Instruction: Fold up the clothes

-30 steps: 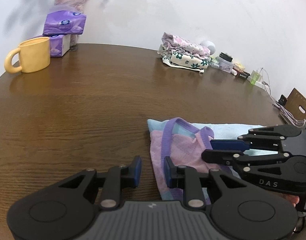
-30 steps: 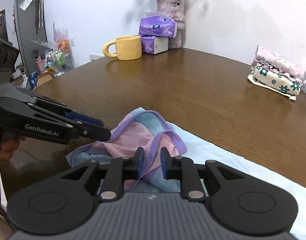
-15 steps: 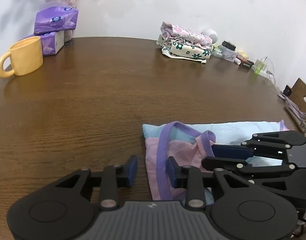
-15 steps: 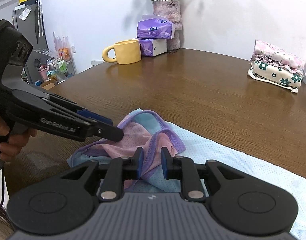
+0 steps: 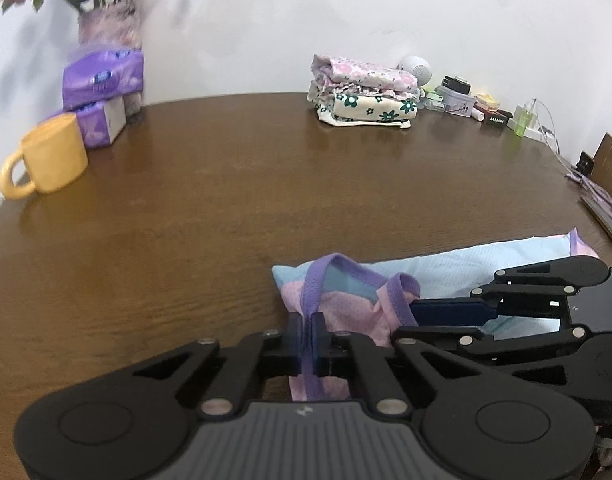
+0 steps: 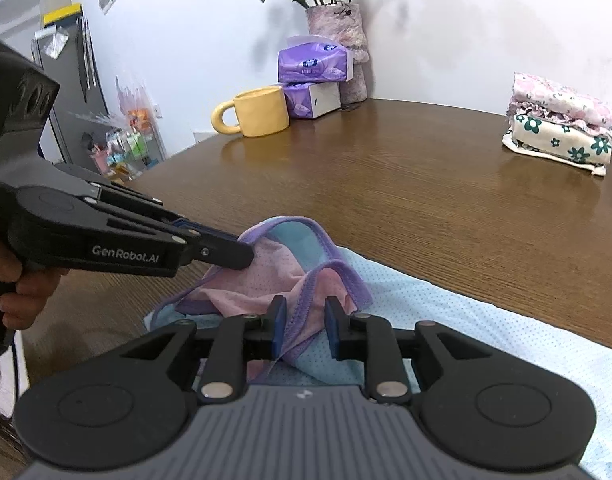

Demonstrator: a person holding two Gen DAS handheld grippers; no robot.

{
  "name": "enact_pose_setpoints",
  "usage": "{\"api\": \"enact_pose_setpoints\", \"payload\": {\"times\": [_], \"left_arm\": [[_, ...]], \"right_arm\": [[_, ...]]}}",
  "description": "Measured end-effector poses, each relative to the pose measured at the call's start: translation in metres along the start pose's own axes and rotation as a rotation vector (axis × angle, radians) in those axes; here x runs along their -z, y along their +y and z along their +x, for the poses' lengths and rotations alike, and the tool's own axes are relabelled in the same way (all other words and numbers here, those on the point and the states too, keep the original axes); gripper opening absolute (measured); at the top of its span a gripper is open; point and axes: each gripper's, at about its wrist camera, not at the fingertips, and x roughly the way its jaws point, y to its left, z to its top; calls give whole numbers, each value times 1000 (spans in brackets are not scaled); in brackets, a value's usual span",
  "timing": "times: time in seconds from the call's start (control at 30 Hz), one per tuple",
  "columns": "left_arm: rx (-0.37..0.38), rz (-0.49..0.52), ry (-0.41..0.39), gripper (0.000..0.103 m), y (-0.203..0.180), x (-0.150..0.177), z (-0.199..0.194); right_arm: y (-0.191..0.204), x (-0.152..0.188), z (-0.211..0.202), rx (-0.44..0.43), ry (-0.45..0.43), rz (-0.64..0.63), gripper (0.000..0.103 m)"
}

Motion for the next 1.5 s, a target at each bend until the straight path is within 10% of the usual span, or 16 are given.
{"api": "enact_pose_setpoints", "payload": {"times": [0.83,1.5], "left_arm": [[-271,306,38,3,-122,-40,-12],[-129,173,167,8,-188,-60,41]], "right_arm": [[-86,37,-101,-76,-206,153,34],[-130,66,-132,-128,-281,261,34]]}}
